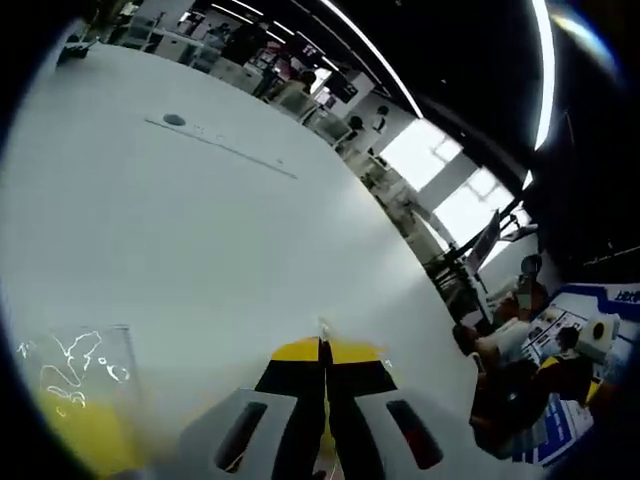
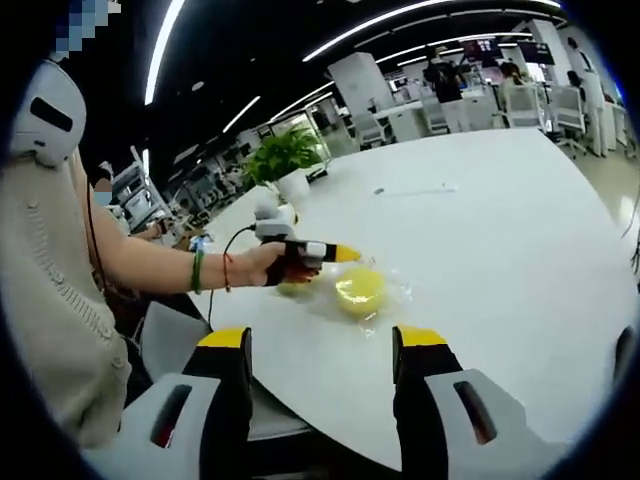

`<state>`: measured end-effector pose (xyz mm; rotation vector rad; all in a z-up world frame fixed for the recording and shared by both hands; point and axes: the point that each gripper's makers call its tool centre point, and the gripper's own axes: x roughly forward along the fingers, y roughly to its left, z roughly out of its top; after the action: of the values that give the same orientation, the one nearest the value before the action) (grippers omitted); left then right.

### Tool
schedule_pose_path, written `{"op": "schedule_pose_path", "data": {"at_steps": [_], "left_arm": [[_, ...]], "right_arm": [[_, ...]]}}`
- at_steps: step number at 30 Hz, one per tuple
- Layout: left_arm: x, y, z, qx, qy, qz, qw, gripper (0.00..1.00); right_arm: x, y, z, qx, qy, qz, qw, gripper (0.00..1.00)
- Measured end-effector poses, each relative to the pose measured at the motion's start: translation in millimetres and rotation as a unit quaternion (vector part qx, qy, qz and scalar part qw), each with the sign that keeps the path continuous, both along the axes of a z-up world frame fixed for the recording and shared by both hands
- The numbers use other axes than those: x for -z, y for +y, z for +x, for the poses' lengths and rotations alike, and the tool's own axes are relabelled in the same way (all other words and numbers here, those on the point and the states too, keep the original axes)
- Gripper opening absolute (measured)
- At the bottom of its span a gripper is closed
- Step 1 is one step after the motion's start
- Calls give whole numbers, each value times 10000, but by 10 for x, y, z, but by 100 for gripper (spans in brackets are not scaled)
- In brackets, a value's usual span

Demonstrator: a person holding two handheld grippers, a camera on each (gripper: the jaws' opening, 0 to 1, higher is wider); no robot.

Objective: Compare the silicone blocks by pressing each to a similar depth, holding the contact briefly, and releasing to observe deformation and rebound differences across the visible hardness samples.

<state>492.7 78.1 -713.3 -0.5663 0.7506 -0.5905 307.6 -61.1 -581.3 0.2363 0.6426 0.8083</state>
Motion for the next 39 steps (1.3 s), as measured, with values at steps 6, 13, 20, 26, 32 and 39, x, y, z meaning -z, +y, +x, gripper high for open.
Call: {"op": "schedule_pose_path", "data": {"at_steps": [6, 13, 20, 26, 32, 39], "left_arm": [[66, 44, 2, -155, 85, 23, 9998, 0], [86, 61, -18, -352, 47, 77, 9993, 0], [87, 77, -156, -718, 59, 22, 9974, 0], [66, 105, -187, -563, -225, 303, 9977, 0], [-52, 128, -194, -276, -741, 737, 9941, 7], [-314, 317, -258, -134, -1219, 1054, 9868, 21]], "right_arm": [[17, -19, 7, 26, 18, 8, 10000, 51], [4, -21, 11, 53, -17, 43, 10000, 50], [-15, -7, 4, 34, -49, 70, 10000, 50], [-78, -1, 21, 56, -157, 114, 9998, 51], [-172, -10, 35, 139, -322, 127, 9993, 53], [-308, 33, 29, 207, -526, 161, 9983, 56]]}}
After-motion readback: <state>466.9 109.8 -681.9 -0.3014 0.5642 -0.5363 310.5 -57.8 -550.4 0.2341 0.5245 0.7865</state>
